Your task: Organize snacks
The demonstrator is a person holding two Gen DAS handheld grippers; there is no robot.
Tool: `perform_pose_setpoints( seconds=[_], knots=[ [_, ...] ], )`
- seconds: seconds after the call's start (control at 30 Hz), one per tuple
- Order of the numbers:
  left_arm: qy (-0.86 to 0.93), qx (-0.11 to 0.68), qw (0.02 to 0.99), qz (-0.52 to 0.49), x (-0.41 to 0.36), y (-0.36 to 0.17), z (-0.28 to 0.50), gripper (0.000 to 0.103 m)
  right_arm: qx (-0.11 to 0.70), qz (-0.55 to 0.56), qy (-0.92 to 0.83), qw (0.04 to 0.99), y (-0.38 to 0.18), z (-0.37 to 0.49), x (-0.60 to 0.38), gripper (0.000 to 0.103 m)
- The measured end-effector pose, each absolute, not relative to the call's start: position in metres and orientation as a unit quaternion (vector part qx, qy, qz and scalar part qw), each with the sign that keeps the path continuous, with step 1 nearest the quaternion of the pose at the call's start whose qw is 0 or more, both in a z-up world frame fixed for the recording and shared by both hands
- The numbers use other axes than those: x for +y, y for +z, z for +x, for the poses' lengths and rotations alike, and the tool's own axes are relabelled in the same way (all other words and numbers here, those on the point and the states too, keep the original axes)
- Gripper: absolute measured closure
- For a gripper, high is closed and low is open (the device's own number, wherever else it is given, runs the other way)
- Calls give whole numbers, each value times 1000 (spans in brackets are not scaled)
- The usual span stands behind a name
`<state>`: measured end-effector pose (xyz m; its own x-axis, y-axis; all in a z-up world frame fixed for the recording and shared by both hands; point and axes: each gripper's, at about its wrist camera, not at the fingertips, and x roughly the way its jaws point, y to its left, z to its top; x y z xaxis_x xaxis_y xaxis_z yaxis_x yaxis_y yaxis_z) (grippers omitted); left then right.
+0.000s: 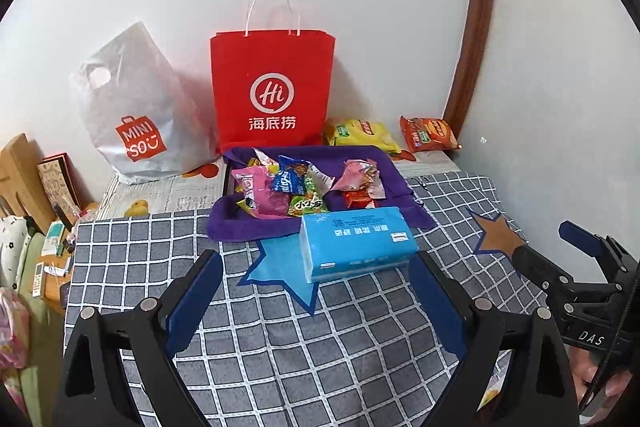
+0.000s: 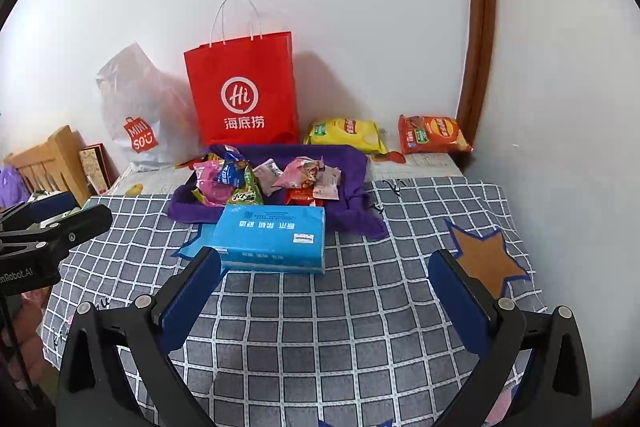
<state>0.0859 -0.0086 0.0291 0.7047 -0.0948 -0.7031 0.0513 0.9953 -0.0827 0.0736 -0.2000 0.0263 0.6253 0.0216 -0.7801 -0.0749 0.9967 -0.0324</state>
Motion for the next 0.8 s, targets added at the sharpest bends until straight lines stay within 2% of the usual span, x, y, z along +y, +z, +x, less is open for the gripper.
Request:
perform_pose_setpoints(
  seconds=[0.8],
  knots=[
    [-47, 387, 920, -31, -18, 30, 80, 9, 419, -26, 23, 907, 35, 66, -199, 1]
  ],
)
